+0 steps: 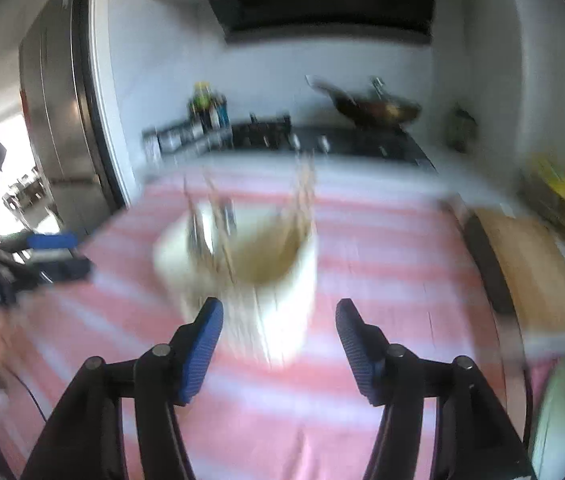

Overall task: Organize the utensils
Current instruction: 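Move both open tools back over the last two wooden chopsticks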

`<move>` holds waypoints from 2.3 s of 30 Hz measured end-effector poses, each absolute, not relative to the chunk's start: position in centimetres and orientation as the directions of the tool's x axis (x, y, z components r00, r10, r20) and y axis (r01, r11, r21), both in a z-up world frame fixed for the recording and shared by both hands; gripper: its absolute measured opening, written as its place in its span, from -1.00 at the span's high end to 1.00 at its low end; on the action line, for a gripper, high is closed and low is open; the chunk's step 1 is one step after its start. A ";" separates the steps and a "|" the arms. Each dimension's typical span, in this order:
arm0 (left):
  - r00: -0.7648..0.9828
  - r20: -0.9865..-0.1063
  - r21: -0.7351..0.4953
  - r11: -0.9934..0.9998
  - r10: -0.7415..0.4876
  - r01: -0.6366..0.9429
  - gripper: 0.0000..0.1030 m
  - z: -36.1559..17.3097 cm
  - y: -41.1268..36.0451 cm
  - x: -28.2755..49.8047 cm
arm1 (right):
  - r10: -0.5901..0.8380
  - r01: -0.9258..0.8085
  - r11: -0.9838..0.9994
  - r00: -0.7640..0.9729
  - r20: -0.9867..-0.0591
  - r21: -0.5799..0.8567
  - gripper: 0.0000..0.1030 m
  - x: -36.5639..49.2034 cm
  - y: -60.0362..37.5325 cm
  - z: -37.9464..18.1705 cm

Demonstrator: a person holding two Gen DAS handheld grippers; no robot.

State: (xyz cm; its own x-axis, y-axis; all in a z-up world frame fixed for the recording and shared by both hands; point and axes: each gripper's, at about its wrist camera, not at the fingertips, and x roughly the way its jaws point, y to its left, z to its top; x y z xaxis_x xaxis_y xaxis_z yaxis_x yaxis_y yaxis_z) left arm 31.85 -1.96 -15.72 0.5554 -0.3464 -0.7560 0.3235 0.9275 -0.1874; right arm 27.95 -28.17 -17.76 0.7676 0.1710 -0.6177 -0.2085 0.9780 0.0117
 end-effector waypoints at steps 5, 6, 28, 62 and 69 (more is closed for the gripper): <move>0.534 -0.794 -0.163 0.949 -0.289 0.271 -0.91 -20.2 -2.4 25.7 | 0.116 -0.163 0.987 0.718 -0.687 -0.004 -0.17 20.8 -29.1 -24.7; 0.535 -0.789 -0.186 0.947 -0.303 0.261 -0.91 -20.3 -2.5 25.2 | 0.125 -0.158 0.987 0.711 -0.692 0.016 -0.17 20.0 -29.3 -25.4; 0.529 -0.814 -0.163 0.968 -0.241 0.190 -0.92 -22.9 -4.1 26.4 | 0.182 -0.120 0.983 0.703 -0.688 0.138 -0.17 18.3 -29.7 -26.5; 0.504 -0.844 -0.094 0.975 -0.186 0.202 0.90 -25.8 -4.3 29.1 | 0.313 -0.260 0.946 0.585 -0.748 0.193 -0.17 23.6 -23.4 -25.6; 0.516 -0.846 -0.071 0.987 -0.138 0.147 0.89 -25.8 -3.2 28.7 | 0.344 -0.290 0.930 0.468 -0.814 0.227 0.06 30.5 -18.3 -27.1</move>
State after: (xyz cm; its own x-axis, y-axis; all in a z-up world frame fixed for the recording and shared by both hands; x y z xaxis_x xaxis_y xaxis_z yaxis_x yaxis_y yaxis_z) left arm 28.66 -3.20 -25.80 0.5158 -0.1376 -0.8456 0.1471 0.9866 -0.0707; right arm 30.47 -18.29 -27.08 0.4676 0.3441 -0.8142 -0.2896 0.9299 0.2266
